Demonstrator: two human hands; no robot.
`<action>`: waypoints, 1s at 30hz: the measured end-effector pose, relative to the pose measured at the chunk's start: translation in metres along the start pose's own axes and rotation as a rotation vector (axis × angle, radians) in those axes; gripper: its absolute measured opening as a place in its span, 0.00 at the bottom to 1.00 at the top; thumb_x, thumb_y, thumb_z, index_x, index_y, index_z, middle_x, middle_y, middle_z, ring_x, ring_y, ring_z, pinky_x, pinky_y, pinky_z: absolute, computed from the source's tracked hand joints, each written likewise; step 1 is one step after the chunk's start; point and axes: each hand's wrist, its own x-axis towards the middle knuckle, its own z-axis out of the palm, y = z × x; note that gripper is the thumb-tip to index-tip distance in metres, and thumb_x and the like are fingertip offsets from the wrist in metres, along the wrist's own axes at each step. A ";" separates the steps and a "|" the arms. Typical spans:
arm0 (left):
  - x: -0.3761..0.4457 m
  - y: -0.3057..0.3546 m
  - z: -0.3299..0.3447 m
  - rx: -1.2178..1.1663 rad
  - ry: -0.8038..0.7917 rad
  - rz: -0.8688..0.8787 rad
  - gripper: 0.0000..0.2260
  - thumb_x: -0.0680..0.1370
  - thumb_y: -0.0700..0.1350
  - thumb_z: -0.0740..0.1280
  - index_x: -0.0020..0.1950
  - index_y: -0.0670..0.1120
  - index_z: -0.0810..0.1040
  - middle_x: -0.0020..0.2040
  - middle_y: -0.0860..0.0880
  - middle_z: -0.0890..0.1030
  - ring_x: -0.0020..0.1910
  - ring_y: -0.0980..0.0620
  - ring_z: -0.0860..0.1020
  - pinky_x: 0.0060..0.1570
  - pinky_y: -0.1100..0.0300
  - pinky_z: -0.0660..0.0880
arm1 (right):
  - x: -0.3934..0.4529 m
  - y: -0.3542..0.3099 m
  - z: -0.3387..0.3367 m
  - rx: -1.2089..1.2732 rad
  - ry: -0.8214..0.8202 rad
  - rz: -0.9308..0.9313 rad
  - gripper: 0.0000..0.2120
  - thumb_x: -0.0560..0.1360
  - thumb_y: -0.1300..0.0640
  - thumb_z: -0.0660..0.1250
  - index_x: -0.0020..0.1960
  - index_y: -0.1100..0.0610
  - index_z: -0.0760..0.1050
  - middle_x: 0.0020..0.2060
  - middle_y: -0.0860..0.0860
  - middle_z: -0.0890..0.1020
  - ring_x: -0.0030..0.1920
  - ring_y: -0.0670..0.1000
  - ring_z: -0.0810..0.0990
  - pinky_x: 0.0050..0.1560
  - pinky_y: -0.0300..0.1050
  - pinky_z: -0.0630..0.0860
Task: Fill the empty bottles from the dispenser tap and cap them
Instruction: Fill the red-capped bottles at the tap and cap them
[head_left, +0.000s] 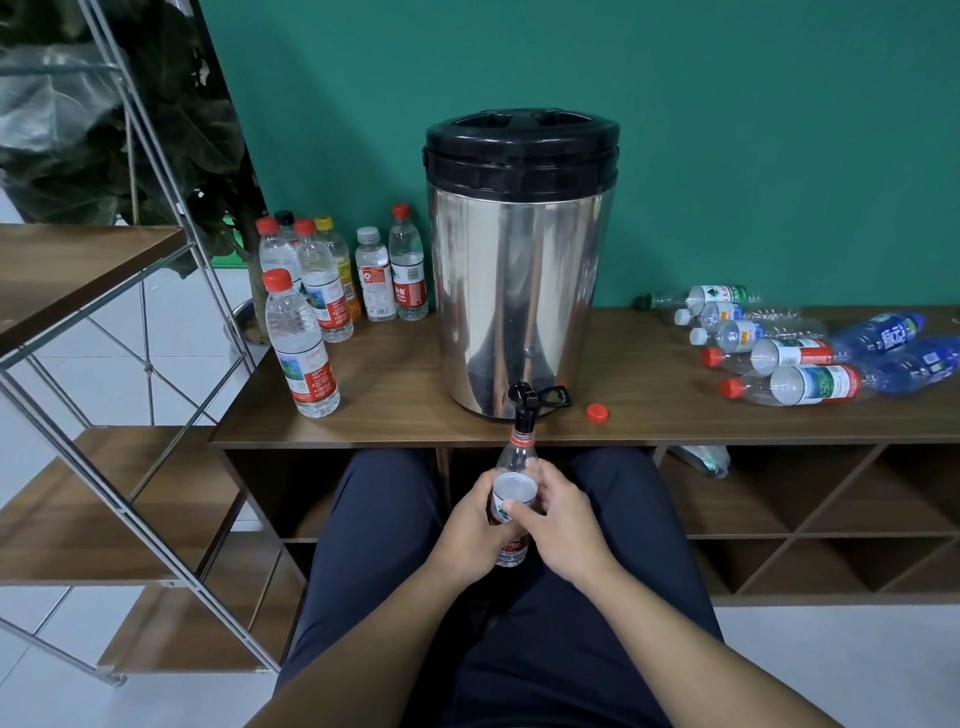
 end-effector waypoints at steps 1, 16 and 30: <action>0.000 0.000 0.000 -0.002 0.000 0.000 0.27 0.78 0.32 0.76 0.73 0.53 0.78 0.62 0.55 0.86 0.63 0.55 0.85 0.63 0.62 0.79 | 0.000 0.000 0.000 0.002 0.000 -0.001 0.20 0.78 0.59 0.79 0.64 0.42 0.80 0.56 0.44 0.89 0.59 0.46 0.88 0.66 0.57 0.84; 0.000 0.001 0.001 -0.003 0.005 0.000 0.27 0.78 0.33 0.77 0.73 0.53 0.79 0.63 0.54 0.86 0.64 0.54 0.84 0.64 0.61 0.79 | -0.001 -0.002 -0.001 0.004 -0.001 0.002 0.21 0.79 0.60 0.79 0.66 0.43 0.80 0.56 0.44 0.89 0.59 0.46 0.88 0.66 0.55 0.84; -0.001 0.003 -0.001 -0.012 -0.005 -0.005 0.26 0.79 0.33 0.77 0.73 0.52 0.78 0.63 0.54 0.86 0.64 0.55 0.85 0.63 0.62 0.80 | 0.000 0.001 0.000 -0.002 -0.009 0.010 0.25 0.78 0.59 0.80 0.71 0.43 0.79 0.59 0.41 0.88 0.63 0.44 0.87 0.69 0.54 0.83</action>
